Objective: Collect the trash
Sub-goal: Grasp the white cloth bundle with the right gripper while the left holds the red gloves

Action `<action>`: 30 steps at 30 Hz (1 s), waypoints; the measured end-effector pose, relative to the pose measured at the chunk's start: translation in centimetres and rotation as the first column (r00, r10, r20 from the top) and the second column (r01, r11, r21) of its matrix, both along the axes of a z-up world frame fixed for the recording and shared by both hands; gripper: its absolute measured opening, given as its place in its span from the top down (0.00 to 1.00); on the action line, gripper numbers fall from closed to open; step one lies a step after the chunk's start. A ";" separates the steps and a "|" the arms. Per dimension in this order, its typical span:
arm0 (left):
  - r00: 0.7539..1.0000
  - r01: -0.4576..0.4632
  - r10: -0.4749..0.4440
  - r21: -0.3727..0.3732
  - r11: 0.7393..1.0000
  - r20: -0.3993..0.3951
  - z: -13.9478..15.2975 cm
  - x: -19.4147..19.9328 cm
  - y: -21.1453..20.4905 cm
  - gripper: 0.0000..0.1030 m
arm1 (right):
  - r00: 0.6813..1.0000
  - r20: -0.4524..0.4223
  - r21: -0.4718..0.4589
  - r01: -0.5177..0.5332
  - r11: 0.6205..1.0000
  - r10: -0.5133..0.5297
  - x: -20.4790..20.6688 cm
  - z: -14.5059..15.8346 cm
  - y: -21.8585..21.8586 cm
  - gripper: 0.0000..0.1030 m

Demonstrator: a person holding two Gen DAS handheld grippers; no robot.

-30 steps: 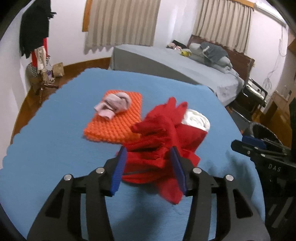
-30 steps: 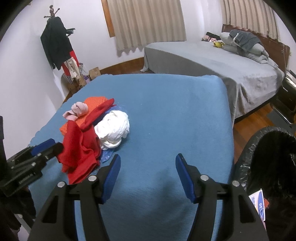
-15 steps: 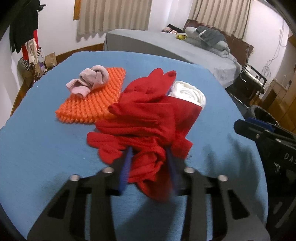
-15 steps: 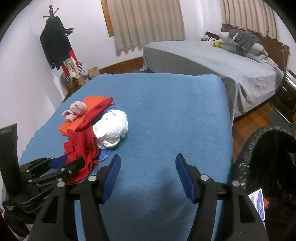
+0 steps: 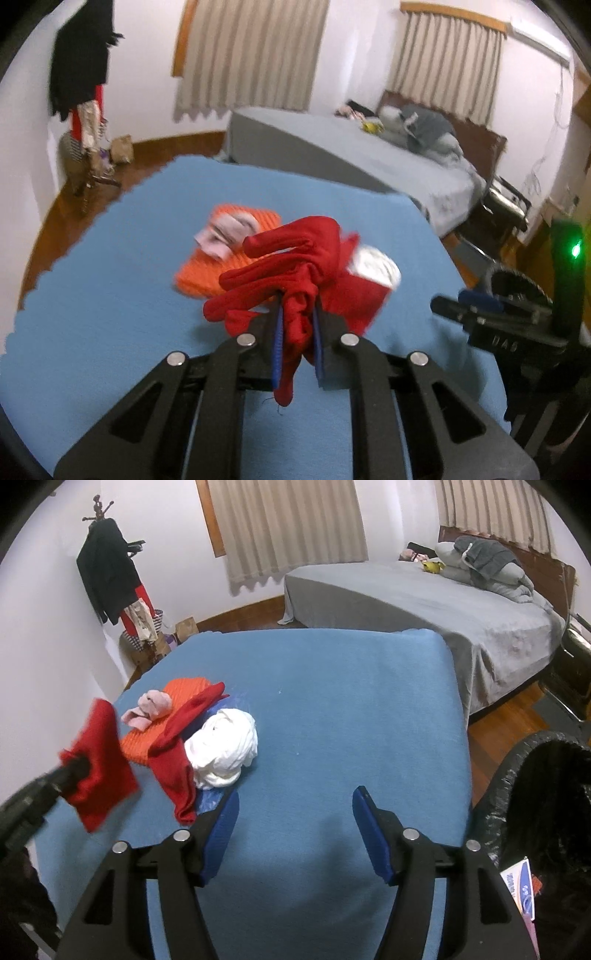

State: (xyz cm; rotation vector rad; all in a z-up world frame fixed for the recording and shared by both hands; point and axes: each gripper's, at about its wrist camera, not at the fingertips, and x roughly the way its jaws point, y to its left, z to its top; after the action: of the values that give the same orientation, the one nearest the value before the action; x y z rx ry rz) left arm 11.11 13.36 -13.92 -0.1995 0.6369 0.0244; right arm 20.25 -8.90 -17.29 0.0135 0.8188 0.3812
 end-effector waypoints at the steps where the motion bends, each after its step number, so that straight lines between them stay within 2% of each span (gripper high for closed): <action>1: 1.000 -0.016 0.016 0.001 1.000 0.011 0.5 0.1 0.4 0.88 | 1.000 0.000 0.002 -0.002 1.000 0.002 0.2 0.0 0.2 0.38; 6: 0.999 -0.047 0.047 0.033 0.998 0.018 1.1 1.2 1.1 0.88 | 1.000 0.001 0.006 -0.015 1.000 0.015 1.3 -0.2 1.9 0.38; 18: 0.998 -0.065 0.065 0.013 0.998 -0.004 -0.1 2.2 2.2 0.88 | 0.996 -0.024 0.005 -0.088 0.996 0.088 2.4 -1.2 6.1 0.38; 22: 0.997 -0.076 0.076 0.010 0.997 -0.008 -0.2 2.2 2.4 0.88 | 0.994 -0.042 0.004 -0.103 0.995 0.103 2.7 -1.7 6.7 0.32; 30: 0.996 -0.093 0.093 0.012 0.996 -0.013 -0.1 2.2 2.2 0.88 | 0.988 -0.058 0.028 -0.142 0.989 0.144 2.1 -1.5 7.7 0.32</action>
State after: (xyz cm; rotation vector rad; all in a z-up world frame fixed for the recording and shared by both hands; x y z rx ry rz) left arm 13.34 15.55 -14.07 -0.2186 0.6408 0.1192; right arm 22.35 -1.20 -18.79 -0.0121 0.8768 0.5281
